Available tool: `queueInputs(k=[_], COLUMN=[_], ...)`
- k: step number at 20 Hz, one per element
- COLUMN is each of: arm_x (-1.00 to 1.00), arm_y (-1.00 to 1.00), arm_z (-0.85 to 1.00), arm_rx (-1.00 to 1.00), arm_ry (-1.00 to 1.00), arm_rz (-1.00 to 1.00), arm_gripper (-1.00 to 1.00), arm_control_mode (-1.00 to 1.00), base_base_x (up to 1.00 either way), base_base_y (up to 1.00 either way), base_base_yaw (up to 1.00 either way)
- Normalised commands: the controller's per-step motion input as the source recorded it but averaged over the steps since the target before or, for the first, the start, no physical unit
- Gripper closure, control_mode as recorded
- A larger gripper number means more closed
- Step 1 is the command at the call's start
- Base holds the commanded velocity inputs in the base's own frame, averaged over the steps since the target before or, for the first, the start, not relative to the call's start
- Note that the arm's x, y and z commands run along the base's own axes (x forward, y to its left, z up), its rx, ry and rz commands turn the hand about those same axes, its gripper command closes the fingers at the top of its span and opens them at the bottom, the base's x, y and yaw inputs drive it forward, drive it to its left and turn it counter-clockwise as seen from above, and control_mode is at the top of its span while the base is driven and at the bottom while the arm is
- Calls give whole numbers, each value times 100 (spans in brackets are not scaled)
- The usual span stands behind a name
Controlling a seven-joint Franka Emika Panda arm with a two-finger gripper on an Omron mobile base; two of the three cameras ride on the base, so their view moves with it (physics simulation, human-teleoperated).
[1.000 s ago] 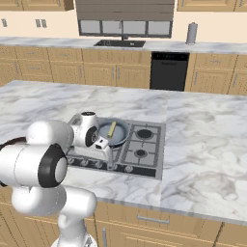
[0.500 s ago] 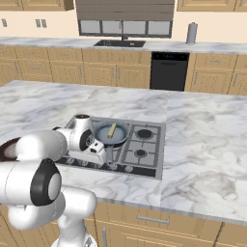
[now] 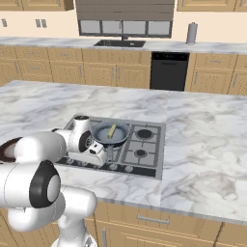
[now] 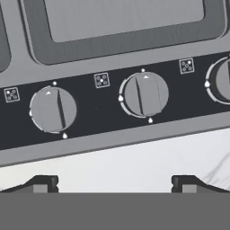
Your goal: Pick up the butter stick and place it in the pan. Then turn on the burner for the pan.
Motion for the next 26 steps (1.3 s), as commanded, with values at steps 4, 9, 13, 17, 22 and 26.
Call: queueInputs(k=[4,9,13,17,22,26], arm_x=[1,2,0,8,13,19], arm_y=[0,0,-5,-9,-9,-7], arm_z=[0,0,0,0,0,-4], arm_rx=[0,0,0,-2,-1,-1], arm_ry=[3,0,0,0,0,0], arm_rz=[0,0,0,0,0,0], arm_gripper=[-100,-100,-100,-100,-100,-100], arm_control_mode=[-100,-100,-100,-100,-100,-100], base_base_x=[0,0,0,0,0,0], base_base_y=[0,0,0,0,0,0], base_base_yaw=[0,0,0,0,0,0])
